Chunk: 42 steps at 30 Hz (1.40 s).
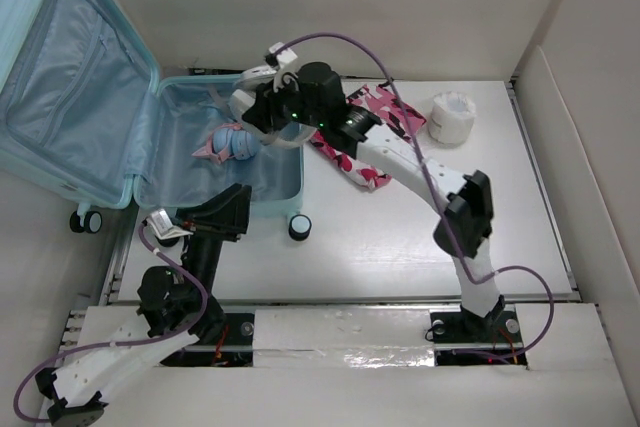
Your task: Pack the luggage
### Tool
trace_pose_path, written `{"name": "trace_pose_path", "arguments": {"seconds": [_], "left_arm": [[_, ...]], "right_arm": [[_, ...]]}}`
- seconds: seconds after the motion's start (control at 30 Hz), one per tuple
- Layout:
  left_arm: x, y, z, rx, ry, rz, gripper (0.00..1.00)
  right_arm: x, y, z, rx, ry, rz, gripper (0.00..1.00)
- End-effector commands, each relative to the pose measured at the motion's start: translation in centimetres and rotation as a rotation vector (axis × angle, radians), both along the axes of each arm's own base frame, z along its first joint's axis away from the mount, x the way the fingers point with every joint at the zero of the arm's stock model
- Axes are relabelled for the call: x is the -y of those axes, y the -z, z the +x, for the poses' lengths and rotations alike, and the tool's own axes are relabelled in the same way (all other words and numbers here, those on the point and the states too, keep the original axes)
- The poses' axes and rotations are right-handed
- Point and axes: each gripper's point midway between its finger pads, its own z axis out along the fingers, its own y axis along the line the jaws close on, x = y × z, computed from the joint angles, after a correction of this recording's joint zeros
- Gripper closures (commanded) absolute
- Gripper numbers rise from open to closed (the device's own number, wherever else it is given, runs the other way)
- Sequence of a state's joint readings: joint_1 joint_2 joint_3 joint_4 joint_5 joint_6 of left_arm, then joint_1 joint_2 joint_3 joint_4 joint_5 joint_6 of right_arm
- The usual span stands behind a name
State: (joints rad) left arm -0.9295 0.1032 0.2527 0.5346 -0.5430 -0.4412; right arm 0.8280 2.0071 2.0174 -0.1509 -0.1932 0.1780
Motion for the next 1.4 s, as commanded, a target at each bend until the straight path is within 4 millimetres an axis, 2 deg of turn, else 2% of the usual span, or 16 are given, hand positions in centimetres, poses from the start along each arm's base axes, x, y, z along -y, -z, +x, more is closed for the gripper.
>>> {"name": "trace_pose_path", "arguments": {"seconds": [0.0, 0.03, 0.27, 0.4, 0.5, 0.73, 0.77, 0.83, 0.9, 0.97, 1.0, 1.03, 1.1, 1.2, 1.27, 1.37], "left_arm": [[-0.8, 0.0, 0.3, -0.006, -0.043, -0.008, 0.56], [-0.9, 0.1, 0.3, -0.011, -0.049, -0.009, 0.56], [-0.8, 0.5, 0.7, -0.025, -0.063, 0.002, 0.54], [-0.6, 0.6, 0.8, -0.029, -0.063, 0.011, 0.54], [-0.3, 0.9, 1.0, -0.038, -0.062, 0.024, 0.54], [0.0, 1.1, 1.2, -0.044, -0.063, 0.035, 0.53], [0.0, 1.2, 1.2, -0.044, -0.065, 0.036, 0.53], [-0.1, 1.2, 1.3, -0.046, -0.066, 0.037, 0.54], [-0.1, 1.2, 1.3, -0.048, -0.067, 0.036, 0.53], [0.0, 1.3, 1.3, -0.047, -0.064, 0.039, 0.53], [0.0, 1.3, 1.3, -0.049, -0.066, 0.039, 0.53], [0.2, 1.4, 1.4, -0.051, -0.063, 0.045, 0.53], [0.3, 1.4, 1.4, -0.053, -0.062, 0.05, 0.53], [0.9, 1.6, 1.5, -0.058, -0.044, 0.066, 0.53], [1.2, 1.6, 1.6, -0.057, -0.04, 0.07, 0.52], [1.7, 1.8, 1.8, -0.064, -0.03, 0.086, 0.51]], "right_arm": [[-3.3, -6.2, -0.2, 0.124, -0.124, 0.178, 0.76], [-4.6, -3.5, 1.0, 0.09, -0.118, 0.157, 0.76], [-6.2, -1.6, 4.6, 0.051, -0.09, 0.238, 0.67], [-6.6, 1.1, 6.0, -0.01, -0.09, 0.252, 0.42], [-5.9, 0.3, 6.9, 0.008, -0.057, 0.268, 0.18], [-3.1, -4.4, 7.2, 0.097, -0.03, 0.293, 0.02], [-1.4, -7.3, 6.7, 0.136, -0.013, 0.315, 0.02], [1.1, -5.3, 7.9, 0.136, 0.055, 0.266, 0.07], [4.7, -7.8, 7.7, 0.18, 0.109, 0.272, 0.13], [9.3, -4.5, 10.2, 0.148, 0.219, 0.2, 0.46], [11.9, -5.8, 10.1, 0.165, 0.263, 0.2, 0.55], [14.6, -5.1, 11.3, 0.159, 0.357, 0.175, 0.83], [21.7, -2.1, 12.9, 0.106, 0.536, 0.082, 1.0], [34.3, 1.1, 14.3, 0.051, 0.944, -0.047, 0.97], [41.4, 3.8, 14.2, -0.014, 1.122, -0.13, 0.77], [45.9, 5.9, 14.4, -0.065, 1.223, -0.228, 0.29]]}}
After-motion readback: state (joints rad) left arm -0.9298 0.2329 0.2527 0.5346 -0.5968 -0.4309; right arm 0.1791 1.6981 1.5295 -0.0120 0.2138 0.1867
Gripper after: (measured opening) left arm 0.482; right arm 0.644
